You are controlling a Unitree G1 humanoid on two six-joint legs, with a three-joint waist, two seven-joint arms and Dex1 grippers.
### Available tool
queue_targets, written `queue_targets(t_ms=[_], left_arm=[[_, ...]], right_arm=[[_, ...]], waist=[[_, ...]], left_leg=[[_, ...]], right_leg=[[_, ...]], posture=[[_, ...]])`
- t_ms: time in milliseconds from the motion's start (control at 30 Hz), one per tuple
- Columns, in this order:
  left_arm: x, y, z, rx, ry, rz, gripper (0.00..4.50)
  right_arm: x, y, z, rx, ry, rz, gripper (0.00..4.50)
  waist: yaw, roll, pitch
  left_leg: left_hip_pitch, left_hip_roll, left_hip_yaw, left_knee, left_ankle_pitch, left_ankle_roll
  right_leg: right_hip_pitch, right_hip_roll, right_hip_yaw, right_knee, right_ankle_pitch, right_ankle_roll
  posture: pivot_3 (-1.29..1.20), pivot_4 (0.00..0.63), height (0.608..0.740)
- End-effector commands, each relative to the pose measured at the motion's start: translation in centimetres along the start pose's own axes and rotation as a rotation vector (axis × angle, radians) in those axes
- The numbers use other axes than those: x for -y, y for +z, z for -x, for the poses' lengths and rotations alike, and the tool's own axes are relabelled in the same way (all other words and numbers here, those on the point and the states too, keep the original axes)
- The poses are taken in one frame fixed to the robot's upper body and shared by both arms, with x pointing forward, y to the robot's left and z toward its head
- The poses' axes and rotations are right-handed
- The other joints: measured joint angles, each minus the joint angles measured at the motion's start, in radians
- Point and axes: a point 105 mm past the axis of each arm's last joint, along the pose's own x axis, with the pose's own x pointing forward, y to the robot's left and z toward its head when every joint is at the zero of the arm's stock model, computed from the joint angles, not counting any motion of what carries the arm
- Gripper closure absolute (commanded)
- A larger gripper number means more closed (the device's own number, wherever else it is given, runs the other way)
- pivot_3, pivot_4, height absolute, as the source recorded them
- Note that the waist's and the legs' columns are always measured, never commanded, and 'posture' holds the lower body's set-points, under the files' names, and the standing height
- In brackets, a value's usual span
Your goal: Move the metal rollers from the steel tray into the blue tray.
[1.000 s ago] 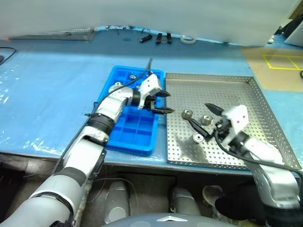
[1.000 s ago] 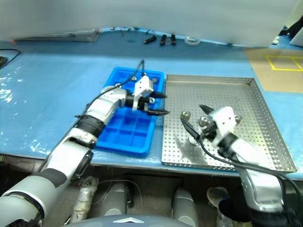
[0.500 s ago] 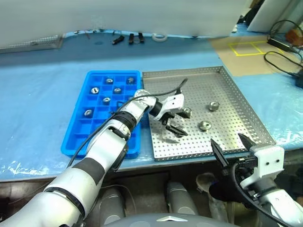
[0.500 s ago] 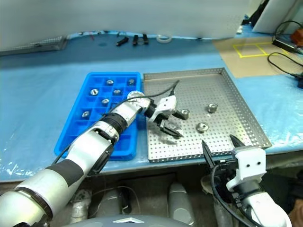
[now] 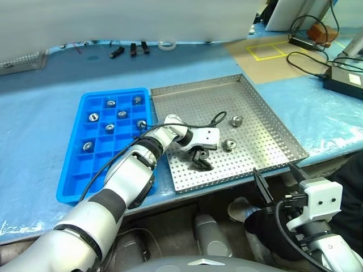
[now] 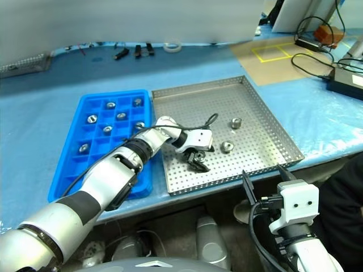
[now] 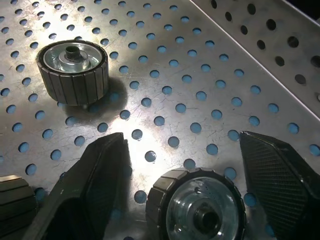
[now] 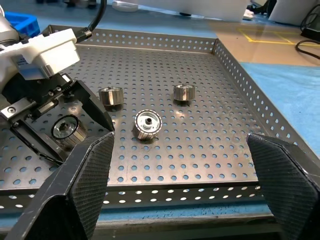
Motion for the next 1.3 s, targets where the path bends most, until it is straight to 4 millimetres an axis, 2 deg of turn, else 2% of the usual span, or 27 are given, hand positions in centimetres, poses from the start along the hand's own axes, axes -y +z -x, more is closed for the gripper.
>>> queue_targets(t_ms=[33,167,267,433,600,700,867,933,1000,1167,1300], left_arm=[[-0.4,-1.5,1.4,-0.076,0.019,0.002,0.59],[-0.3,-2.3,2.1,-0.100,0.017,0.008,0.59],[-0.6,-2.4,2.6,-0.096,0.033,0.025,1.14],[0.1,-2.5,2.6,-0.075,-0.013,0.032,2.67],[0.4,-2.4,2.6,-0.057,-0.035,0.043,2.70],[-0.1,-2.1,2.8,-0.031,-0.002,0.058,2.70],[-1.4,1.2,4.5,0.188,0.017,0.111,2.70],[-1.9,2.7,5.8,0.298,0.008,0.148,2.70],[-1.8,3.4,7.4,0.363,-0.015,0.153,2.70],[-1.1,2.9,10.9,0.395,0.030,0.177,2.70],[0.3,0.4,13.5,0.344,0.191,0.236,2.70]], right_arm=[[0.0,0.3,-0.3,0.026,0.005,0.011,0.00],[0.0,0.4,-0.8,0.036,0.016,0.012,0.00],[-0.1,0.4,-1.1,0.038,0.026,0.016,0.00],[0.0,0.6,-1.4,0.043,0.033,0.023,0.00],[0.1,0.8,-1.7,0.045,0.040,0.031,0.00],[0.0,0.9,-1.8,0.047,0.052,0.031,0.00],[-0.9,1.5,-2.3,0.063,0.138,0.031,0.00],[-1.3,1.9,-2.8,0.075,0.193,0.037,0.00],[-1.6,2.3,-3.6,0.093,0.261,0.038,0.00],[-2.1,3.3,-6.4,0.130,0.421,0.055,0.00],[-4.1,4.1,-8.7,0.155,0.616,0.069,0.00]], waist=[[-0.017,0.000,0.000],[-0.040,0.000,0.000],[-0.049,0.000,0.000],[-0.050,0.000,0.000],[-0.050,0.000,0.000],[-0.049,0.000,0.000],[-0.046,0.000,0.000],[-0.042,0.000,0.000],[-0.035,0.000,0.001],[-0.007,0.001,0.001],[0.061,0.007,0.005]], left_leg=[[-0.001,-0.001,-0.001,0.002,-0.001,0.002],[-0.001,-0.001,-0.004,0.012,-0.006,0.007],[0.000,-0.002,-0.010,0.013,-0.006,0.007],[-0.001,-0.003,-0.016,0.015,-0.006,0.007],[-0.001,-0.003,-0.018,0.015,-0.006,0.007],[-0.001,-0.003,-0.019,0.014,-0.006,0.007],[-0.003,-0.002,-0.019,0.013,-0.007,0.007],[-0.003,-0.002,-0.019,0.012,-0.007,0.007],[-0.003,-0.003,-0.019,0.013,-0.007,0.007],[-0.001,-0.002,-0.019,0.013,-0.007,0.007],[0.000,0.000,-0.020,0.012,-0.006,0.007]], right_leg=[[0.001,-0.001,0.000,-0.001,0.000,0.000],[0.007,-0.002,0.000,-0.001,-0.001,0.002],[0.009,-0.003,-0.001,-0.001,-0.001,0.002],[0.013,-0.003,-0.005,-0.003,-0.001,0.002],[0.014,-0.003,-0.007,-0.003,-0.001,0.002],[0.015,-0.003,-0.009,-0.003,0.002,-0.004],[0.013,-0.004,-0.011,-0.004,0.003,-0.005],[0.013,-0.004,-0.012,-0.004,0.003,-0.005],[0.013,-0.005,-0.012,-0.004,0.003,-0.005],[0.014,-0.005,-0.013,-0.003,0.005,-0.008],[0.015,-0.004,-0.017,-0.001,0.005,-0.008]], posture=[[-0.77,0.150,0.740],[-0.75,0.150,0.740],[-0.74,0.150,0.740],[-0.73,0.150,0.740],[-0.72,0.150,0.740],[-0.71,0.150,0.740],[-0.66,0.150,0.740],[-0.61,0.150,0.740],[-0.57,0.150,0.740],[-0.35,0.150,0.740],[-0.20,0.150,0.740]])
